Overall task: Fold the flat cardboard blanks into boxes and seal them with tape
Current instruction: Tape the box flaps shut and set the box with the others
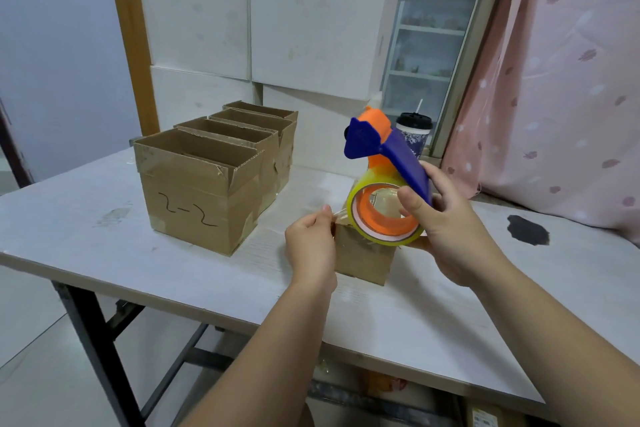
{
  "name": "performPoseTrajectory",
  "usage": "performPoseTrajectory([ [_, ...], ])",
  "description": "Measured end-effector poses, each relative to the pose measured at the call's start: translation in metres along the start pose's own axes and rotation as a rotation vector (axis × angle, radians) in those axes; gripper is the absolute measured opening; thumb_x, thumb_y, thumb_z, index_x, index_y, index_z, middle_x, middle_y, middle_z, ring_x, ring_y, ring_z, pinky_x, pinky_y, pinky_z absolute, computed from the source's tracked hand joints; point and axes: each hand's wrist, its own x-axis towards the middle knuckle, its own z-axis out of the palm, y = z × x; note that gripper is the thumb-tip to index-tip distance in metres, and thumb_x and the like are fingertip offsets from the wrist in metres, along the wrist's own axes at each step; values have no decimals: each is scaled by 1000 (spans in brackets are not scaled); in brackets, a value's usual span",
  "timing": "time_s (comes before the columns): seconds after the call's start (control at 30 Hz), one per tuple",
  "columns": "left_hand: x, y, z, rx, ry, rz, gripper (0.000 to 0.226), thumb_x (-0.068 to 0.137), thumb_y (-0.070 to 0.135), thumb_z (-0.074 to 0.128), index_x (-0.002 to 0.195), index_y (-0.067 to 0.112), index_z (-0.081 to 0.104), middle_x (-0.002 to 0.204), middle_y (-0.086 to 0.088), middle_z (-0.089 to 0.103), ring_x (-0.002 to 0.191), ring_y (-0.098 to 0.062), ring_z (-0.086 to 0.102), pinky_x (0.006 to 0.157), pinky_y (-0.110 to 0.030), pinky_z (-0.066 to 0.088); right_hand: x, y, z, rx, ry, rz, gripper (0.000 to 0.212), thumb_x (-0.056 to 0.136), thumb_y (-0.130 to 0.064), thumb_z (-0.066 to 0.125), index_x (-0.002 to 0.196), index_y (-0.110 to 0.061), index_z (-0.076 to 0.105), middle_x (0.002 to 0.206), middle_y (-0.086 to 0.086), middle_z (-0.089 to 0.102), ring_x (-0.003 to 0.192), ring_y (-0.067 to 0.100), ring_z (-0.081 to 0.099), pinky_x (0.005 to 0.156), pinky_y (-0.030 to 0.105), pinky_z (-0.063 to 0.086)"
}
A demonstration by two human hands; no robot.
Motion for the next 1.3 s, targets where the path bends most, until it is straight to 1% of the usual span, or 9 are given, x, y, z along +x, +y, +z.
performPoseTrajectory([
  [0.13,4,4,0,-7,-7,-22,40,94,28,56,56,22,66,78,-4,70,87,-24,66,82,-42,53,6,-1,-7,138,-41,31,52,60,-42,74,109,-49,59,93,-20,69,86,5,68,64,35,56],
  [0.23,4,3,-1,-46,0,-58,38,93,22,57,56,20,64,70,-1,67,75,-19,62,71,-35,51,10,1,-11,148,-66,58,69,56,-37,78,122,-39,58,106,-6,67,92,19,66,71,43,56],
  [0.3,4,2,-2,-73,-1,-80,35,90,17,57,56,16,64,69,-4,66,71,-18,59,65,-33,48,12,1,-11,136,-96,53,74,54,-34,80,125,-37,57,105,-4,68,86,19,67,67,38,57],
  [0.57,-5,-10,-1,-61,55,-24,26,85,19,59,60,11,60,68,-9,53,69,-19,48,65,-34,41,17,-4,-12,46,-152,62,58,54,-45,76,110,-52,61,92,-16,69,85,15,66,68,33,57],
  [0.7,-8,-16,1,-82,110,-44,32,85,23,64,57,6,60,62,-9,49,63,-20,45,60,-31,41,22,-8,-10,-63,-154,63,65,54,-55,72,116,-56,52,103,-19,62,90,10,65,71,27,56],
  [0.97,1,-14,-3,-141,66,-168,11,79,8,58,69,7,56,75,-7,52,73,-19,48,63,-29,40,24,-11,-10,-101,-192,92,54,54,-53,74,104,-61,54,104,-11,61,92,15,64,61,27,57],
  [1.17,11,-10,-4,12,-15,-249,25,88,21,59,65,12,55,78,-7,58,73,-17,53,56,-22,41,22,-11,-5,-191,-178,8,67,52,-62,71,116,-59,51,103,-19,61,87,8,63,60,23,55],
  [1.23,12,-10,-6,110,-51,-241,23,89,31,62,75,14,56,84,-5,61,77,-16,57,63,-24,45,21,-11,-4,-206,-176,-1,64,53,-64,70,114,-62,51,102,-22,60,89,8,63,61,22,56],
  [1.3,10,-11,-11,256,-53,-111,13,92,24,60,98,17,52,101,-4,59,87,-15,57,65,-20,45,21,-12,-4,-218,-176,-1,58,55,-65,70,110,-65,50,97,-27,61,88,4,63,61,20,55],
])
